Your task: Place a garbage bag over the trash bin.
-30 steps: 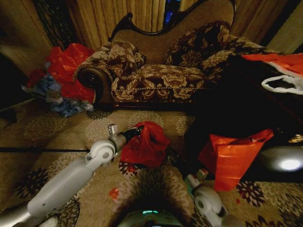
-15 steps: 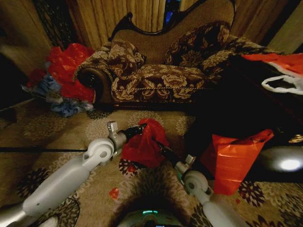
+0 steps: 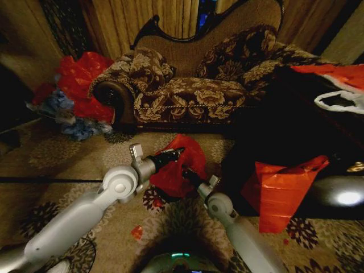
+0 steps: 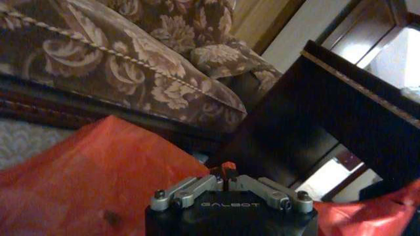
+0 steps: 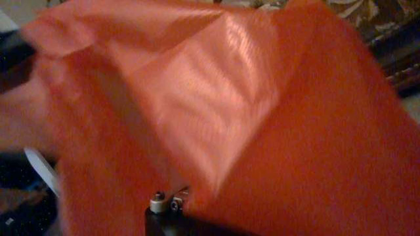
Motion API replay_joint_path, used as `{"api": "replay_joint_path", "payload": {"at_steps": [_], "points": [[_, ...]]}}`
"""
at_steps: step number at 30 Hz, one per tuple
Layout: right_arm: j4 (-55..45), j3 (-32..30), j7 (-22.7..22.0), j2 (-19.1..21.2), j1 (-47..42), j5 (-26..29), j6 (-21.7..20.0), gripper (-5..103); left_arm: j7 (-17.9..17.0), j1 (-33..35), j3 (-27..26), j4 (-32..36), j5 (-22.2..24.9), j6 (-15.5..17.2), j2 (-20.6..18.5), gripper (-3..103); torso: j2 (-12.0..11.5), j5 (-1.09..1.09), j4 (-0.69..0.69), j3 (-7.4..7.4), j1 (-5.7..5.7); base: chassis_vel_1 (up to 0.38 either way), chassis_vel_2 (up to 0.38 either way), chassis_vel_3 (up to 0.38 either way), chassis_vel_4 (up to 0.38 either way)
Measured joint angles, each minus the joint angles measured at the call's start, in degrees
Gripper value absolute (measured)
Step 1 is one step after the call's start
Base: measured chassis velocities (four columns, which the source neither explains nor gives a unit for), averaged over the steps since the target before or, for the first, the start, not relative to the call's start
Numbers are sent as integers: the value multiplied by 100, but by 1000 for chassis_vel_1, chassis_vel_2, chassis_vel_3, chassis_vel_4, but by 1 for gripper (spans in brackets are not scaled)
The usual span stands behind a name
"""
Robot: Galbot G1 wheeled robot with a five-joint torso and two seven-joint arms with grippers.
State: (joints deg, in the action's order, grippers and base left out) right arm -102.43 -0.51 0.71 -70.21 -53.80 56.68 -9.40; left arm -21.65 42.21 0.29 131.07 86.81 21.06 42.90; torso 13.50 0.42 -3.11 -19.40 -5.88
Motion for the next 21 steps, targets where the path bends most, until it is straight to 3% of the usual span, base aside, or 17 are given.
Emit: {"api": "replay_joint_path", "payload": {"at_steps": [5,11,21], "points": [[144,-51,124,-103,173,83,0,0,3,143,-11,152,4,-55,20,0,0,1,-1,0,0,0,0,0,0],[601,-18,144,-513,524,89,123,0,4,167,-12,184,150,-189,158,0,0,0,-1,0,0,0,0,0,0],[1338,401,-113,-925,792,-372,156,0,15,203,-97,-15,339,-461,594,0,0,1,-1,0,0,0,0,0,0]]}}
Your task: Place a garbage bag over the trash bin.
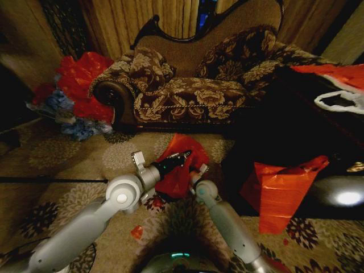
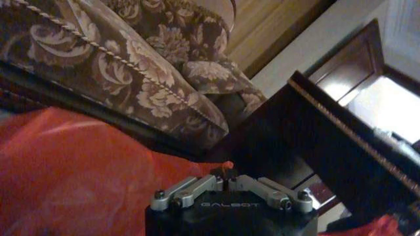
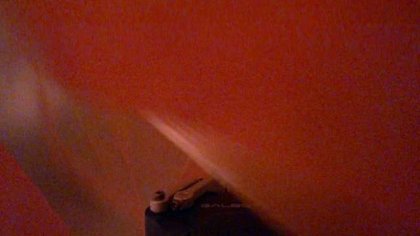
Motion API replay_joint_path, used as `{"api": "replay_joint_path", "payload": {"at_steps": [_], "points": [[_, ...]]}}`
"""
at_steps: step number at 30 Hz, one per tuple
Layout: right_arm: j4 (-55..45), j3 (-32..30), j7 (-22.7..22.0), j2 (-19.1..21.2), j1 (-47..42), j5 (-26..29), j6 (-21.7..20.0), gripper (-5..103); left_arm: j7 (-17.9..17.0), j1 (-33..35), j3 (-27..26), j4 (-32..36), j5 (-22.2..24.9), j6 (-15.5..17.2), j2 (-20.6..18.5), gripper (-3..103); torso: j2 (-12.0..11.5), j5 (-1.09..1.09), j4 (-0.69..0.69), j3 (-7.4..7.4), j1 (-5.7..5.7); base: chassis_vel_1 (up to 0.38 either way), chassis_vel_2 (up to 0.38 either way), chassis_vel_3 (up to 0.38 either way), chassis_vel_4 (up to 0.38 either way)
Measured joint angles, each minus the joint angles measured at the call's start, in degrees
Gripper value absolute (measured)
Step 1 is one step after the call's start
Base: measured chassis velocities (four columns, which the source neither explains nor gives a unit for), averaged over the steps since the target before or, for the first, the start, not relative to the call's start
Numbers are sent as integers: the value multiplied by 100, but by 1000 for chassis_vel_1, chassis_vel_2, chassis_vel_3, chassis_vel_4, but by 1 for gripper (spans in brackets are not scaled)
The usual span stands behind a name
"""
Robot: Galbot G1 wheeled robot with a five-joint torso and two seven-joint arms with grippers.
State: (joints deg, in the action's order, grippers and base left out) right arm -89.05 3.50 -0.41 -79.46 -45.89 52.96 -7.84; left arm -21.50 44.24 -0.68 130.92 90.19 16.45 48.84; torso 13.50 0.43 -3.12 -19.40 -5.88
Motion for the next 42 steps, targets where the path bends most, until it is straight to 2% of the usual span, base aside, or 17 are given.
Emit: {"api": "replay_joint_path", "payload": {"at_steps": [5,7,12,15,21,23,26,29,33,42], "points": [[159,131,-145,-45,101,-284,-189,0,-47,11,-93,-76,223,-80,160,0,0,0,-1,0,0,0,0,0,0],[195,266,-393,-48,255,-338,-510,0,-57,67,-206,-192,255,-158,240,0,0,0,0,0,0,0,0,0,0],[293,496,-741,-11,475,-322,-811,0,-128,92,-388,-395,256,-292,348,0,0,0,1,0,0,0,0,0,0],[302,737,-1162,162,615,-131,-1247,0,-291,-40,-464,-802,227,-440,607,0,0,-2,1,1,0,0,0,0,0],[294,1044,-1649,460,793,184,-1532,0,-489,-174,-468,-1213,184,-566,988,0,0,-2,-2,1,0,0,0,0,0],[283,1276,-1936,644,954,453,-1703,0,-571,-206,-523,-1471,8,-664,1265,0,0,-1,1,0,0,0,0,0,0],[338,1392,-2094,661,1053,565,-1722,0,-584,-217,-568,-1648,-167,-738,1454,0,0,0,-2,0,0,0,0,0,0],[461,1497,-2234,559,1189,710,-1781,0,-610,-156,-635,-1780,-341,-799,1590,0,0,-2,-2,0,0,0,0,0,0],[848,1660,-2386,206,1465,899,-1929,0,-681,46,-857,-1953,-580,-899,1741,0,0,0,2,0,0,0,0,0,0],[1572,1715,-2373,-228,1723,888,-2030,0,-797,417,-1187,-2187,-902,-958,1813,0,1,0,1,0,0,0,0,0,0]]}}
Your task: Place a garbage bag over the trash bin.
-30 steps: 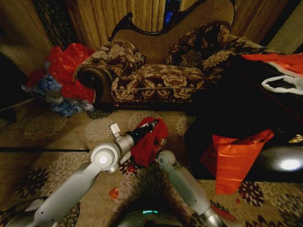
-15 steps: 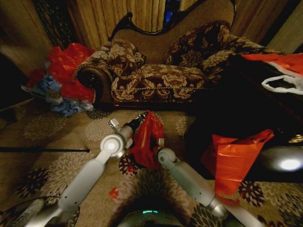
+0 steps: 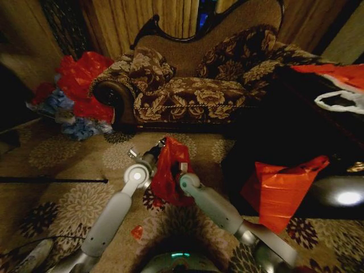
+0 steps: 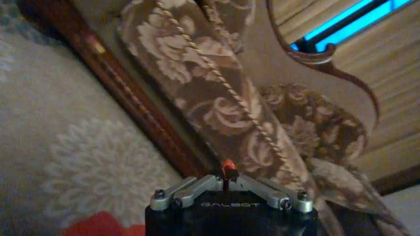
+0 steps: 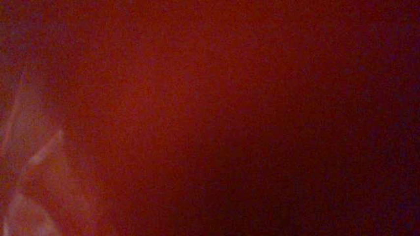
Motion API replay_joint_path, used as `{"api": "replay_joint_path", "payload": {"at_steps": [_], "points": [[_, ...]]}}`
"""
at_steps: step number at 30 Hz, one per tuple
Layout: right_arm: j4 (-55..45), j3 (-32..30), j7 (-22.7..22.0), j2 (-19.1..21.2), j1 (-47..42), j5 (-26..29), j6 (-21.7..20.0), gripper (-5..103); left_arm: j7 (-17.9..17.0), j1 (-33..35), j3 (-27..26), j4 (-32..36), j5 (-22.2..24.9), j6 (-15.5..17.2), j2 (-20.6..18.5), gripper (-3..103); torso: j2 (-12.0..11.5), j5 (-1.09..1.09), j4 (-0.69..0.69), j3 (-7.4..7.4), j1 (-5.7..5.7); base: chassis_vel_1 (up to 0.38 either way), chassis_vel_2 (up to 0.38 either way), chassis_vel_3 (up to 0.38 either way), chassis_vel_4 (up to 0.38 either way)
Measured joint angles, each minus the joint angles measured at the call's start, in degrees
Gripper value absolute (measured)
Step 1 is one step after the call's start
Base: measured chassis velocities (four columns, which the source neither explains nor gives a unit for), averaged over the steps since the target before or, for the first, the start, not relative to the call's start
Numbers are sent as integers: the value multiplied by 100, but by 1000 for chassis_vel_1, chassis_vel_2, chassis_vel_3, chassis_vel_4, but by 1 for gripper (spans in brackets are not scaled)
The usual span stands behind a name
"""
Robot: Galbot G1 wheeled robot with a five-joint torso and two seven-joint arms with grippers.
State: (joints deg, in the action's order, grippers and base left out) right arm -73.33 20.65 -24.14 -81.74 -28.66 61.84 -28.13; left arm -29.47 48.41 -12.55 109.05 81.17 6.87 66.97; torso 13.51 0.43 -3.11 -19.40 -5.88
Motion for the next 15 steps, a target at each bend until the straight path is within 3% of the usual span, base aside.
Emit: {"api": "replay_joint_path", "payload": {"at_steps": [15], "points": [[1803,-213,716,-825,466,-653,115,0,-458,118,19,-494,-473,-3,128,0,0,0,-1,0,0,0,0,0,0]]}}
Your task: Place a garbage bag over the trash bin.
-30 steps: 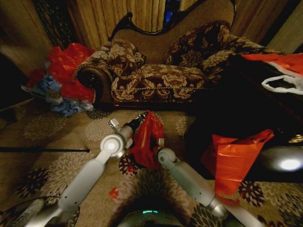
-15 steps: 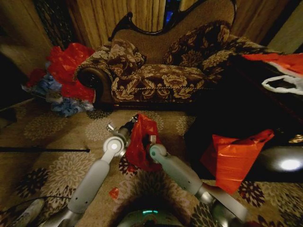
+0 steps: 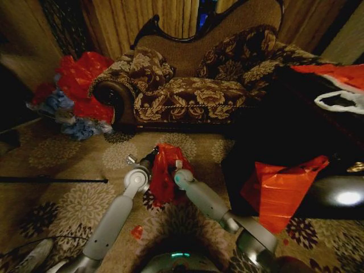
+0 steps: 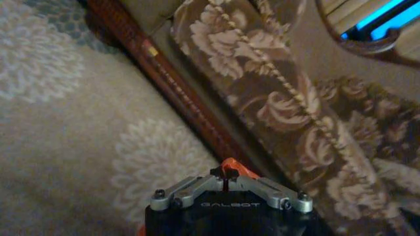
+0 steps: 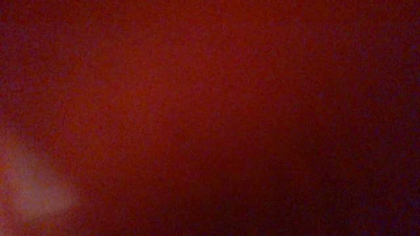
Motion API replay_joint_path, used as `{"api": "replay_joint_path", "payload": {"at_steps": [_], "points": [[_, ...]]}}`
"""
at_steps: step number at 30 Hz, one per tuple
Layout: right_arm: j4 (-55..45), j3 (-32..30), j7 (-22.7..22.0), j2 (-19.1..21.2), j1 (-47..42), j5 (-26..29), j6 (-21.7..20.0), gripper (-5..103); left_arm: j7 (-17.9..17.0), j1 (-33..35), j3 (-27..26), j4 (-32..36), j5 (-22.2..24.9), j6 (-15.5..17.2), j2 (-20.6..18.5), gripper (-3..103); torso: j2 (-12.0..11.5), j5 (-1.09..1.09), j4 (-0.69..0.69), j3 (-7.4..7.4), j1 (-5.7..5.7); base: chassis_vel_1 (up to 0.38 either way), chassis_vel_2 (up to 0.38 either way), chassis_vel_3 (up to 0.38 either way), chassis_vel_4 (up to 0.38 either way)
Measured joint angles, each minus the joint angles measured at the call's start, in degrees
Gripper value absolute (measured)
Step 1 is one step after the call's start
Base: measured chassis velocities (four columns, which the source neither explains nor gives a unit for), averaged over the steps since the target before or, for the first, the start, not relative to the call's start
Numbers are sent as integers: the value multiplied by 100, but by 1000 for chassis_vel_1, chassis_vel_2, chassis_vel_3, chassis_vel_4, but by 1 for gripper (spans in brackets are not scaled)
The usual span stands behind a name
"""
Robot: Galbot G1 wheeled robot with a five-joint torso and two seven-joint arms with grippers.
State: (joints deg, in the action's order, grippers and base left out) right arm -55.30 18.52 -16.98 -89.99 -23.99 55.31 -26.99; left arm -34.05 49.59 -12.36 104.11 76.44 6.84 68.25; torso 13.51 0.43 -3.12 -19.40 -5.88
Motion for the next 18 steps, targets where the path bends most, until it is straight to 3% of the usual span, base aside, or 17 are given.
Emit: {"api": "replay_joint_path", "payload": {"at_steps": [18], "points": [[989,-308,403,-226,8,-213,62,0,-982,-129,218,-201,-637,492,207,0,0,-2,0,1,0,0,0,0,0]]}}
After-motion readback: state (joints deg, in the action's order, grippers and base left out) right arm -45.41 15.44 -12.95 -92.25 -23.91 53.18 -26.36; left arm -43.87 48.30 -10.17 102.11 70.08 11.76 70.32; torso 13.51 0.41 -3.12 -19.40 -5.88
